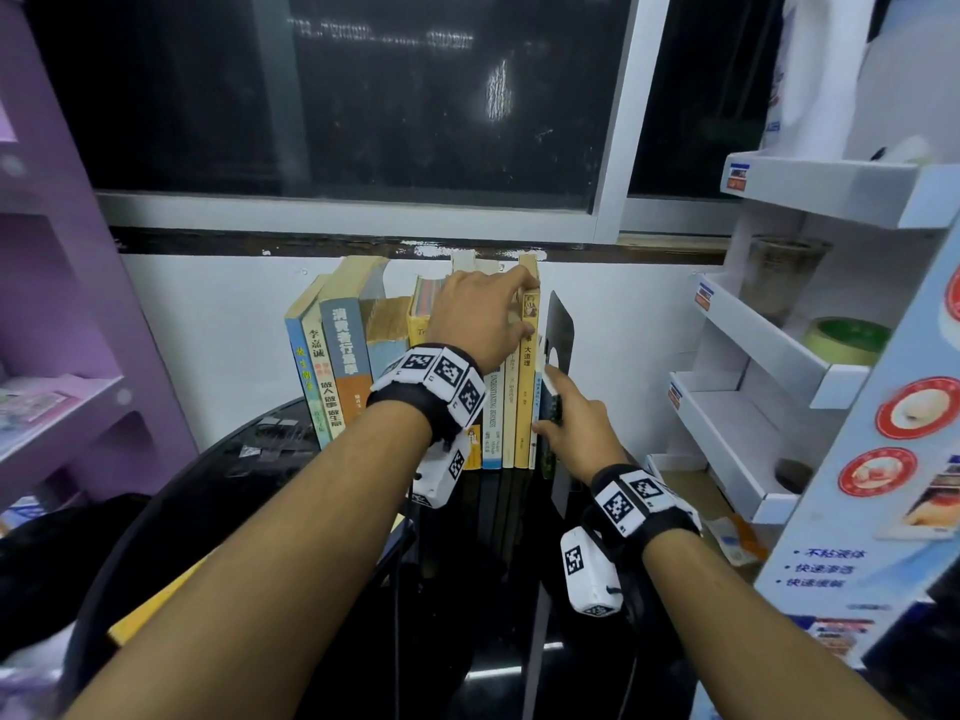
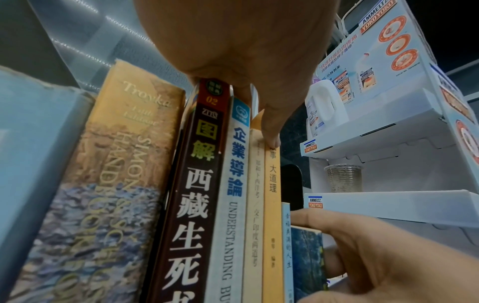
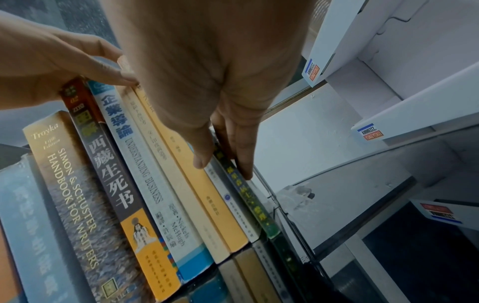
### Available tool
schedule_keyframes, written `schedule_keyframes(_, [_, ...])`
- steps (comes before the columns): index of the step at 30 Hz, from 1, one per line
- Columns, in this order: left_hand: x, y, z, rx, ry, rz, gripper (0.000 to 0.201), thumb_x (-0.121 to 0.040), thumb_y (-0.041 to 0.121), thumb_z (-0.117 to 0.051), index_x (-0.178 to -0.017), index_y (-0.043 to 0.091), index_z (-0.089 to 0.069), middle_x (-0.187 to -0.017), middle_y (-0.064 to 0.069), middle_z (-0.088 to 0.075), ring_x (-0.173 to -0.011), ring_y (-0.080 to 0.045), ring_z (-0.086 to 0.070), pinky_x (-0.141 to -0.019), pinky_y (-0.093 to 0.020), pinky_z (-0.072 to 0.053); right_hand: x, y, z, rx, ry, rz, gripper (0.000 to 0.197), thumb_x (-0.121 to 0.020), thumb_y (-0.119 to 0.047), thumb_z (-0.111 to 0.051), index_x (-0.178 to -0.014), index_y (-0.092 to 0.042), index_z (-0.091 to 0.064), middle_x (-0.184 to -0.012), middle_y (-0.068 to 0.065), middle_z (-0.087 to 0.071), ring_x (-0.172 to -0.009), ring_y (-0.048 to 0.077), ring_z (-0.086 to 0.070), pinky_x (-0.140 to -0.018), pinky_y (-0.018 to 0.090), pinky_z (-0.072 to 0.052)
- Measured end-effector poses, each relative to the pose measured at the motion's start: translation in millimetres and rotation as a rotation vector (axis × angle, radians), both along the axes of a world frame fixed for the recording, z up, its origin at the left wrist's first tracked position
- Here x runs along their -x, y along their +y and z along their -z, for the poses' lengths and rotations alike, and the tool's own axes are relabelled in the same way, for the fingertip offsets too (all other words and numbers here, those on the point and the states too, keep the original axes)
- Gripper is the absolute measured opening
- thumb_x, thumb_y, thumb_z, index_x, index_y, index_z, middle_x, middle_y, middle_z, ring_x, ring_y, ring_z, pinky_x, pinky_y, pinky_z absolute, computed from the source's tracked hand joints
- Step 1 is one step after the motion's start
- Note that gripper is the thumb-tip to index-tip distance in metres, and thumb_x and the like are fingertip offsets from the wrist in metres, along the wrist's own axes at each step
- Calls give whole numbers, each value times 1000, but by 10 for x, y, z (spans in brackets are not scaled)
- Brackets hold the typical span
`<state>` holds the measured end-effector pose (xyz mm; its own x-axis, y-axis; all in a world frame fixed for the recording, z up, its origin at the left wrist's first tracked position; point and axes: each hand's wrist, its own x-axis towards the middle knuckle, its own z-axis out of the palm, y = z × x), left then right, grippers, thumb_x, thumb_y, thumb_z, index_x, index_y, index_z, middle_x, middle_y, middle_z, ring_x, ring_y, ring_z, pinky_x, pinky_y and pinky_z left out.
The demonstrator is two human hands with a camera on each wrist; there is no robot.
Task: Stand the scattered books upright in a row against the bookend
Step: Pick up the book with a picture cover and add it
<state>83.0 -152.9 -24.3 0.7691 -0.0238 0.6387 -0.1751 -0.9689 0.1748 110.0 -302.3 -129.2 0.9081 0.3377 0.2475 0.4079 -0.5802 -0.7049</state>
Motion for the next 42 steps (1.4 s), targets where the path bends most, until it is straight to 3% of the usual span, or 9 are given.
schedule_keyframes(9, [-8, 9, 16, 5, -4, 8, 38, -85, 39, -65, -119, 29, -53, -108, 3, -68, -102, -22, -54, -95, -33, -31, -111, 24, 20, 41, 31, -27, 79, -92, -3, -58, -151, -35, -17, -123, 10, -63, -106, 23, -65, -91, 35, -53])
schedule_keyframes(23, [-20, 18, 30, -1, -32, 9, 37, -85, 38, -65, -120, 28, -53, -109, 4, -67, -103, -21, -54, -94, -32, -29, -124, 8, -33, 75, 47, -57, 81, -93, -2, -56, -154, -32, -11, -130, 9, -60, -112, 24, -64, -93, 34, -51])
schedule_keyframes(29, [-24, 22, 33, -17, -48, 4, 37, -86, 39, -65, -119, 29, -53, -107, 4, -68, -101, -21, -55, -91, -31, -29, -122, 6, -53, 96, 42, -74, 81, -94, 0, -52, -154, -32, -8, -129, 10, -60, -107, 21, -64, -92, 29, -50])
schedule_keyframes(33, [-35, 23, 40, -19, -54, 6, 36, -86, 38, -64, -119, 28, -53, -105, 4, -68, -100, -21, -55, -92, -32, -30, -136, 12, -54, 95, 49, -79, 82, -94, -1, -52, -154, -34, -7, -128, 9, -61, -92, 12, -62, -87, 25, -50])
schedule_keyframes(37, [-36, 28, 40, -23, -56, 0, 37, -86, 39, -64, -120, 29, -53, -105, 4, -68, -101, -21, -55, -92, -32, -30, -130, 12, -62, 102, 63, -81, 83, -94, -1, -53, -154, -33, -5, -132, 10, -59, -110, 20, -63, -90, 29, -51])
schedule_keyframes(42, [-27, 30, 30, -37, -35, 8, 41, -84, 41, -65, -121, 29, -51, -113, 6, -67, -107, -20, -56, -98, -33, -30, -76, 4, -83, 132, 69, -88, 84, -95, -4, -52, -153, -34, 1, -136, 10, -57, -115, 25, -62, -93, 36, -51])
